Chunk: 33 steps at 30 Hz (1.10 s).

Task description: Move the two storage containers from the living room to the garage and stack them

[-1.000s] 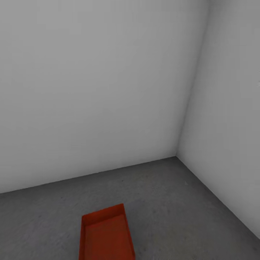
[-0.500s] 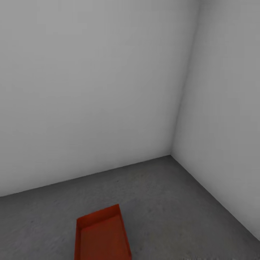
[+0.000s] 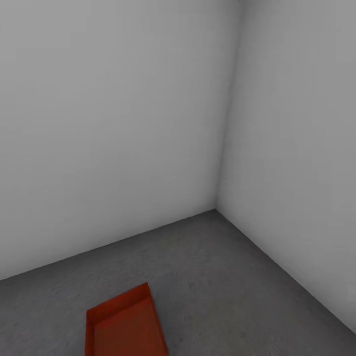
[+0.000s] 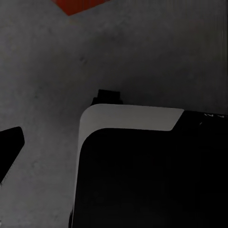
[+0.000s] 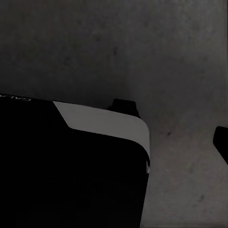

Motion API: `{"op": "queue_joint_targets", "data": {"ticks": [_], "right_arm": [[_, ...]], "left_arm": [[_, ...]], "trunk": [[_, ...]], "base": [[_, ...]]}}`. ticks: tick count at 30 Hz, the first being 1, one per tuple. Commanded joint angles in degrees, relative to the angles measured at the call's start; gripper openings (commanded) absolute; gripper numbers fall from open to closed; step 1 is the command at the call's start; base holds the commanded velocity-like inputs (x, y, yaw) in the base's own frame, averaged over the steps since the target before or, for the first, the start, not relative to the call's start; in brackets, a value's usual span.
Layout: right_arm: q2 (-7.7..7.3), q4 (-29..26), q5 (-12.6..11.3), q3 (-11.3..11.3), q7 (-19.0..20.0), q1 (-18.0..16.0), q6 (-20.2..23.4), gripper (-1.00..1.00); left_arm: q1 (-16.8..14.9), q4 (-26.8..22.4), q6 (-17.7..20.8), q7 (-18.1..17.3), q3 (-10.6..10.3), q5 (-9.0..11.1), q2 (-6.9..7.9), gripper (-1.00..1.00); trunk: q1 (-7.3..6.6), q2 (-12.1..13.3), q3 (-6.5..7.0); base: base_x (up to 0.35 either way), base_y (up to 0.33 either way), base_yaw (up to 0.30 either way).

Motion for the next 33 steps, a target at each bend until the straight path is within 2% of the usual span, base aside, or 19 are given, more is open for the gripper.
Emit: {"op": "queue_joint_targets", "data": {"ticks": [1,33], "right_arm": [[0.06,0.18,-0.5,0.48,-0.04,-0.07,-0.28,1.0],[0.04,0.18,-0.43,0.41,-0.12,-0.07,-0.79,1.0]], "left_arm": [[-0.01,0.03,-0.18,0.02,-0.01,0.48,-0.01,1.0],[0.0,0.03,-0.29,0.09,-0.01,0.54,-0.06,1.0]], "trunk": [[0.0,-0.03,-0.06],[0.0,-0.03,-0.06]], "base": [[0.0,0.0,-0.264],[0.0,0.0,-0.274]]}}
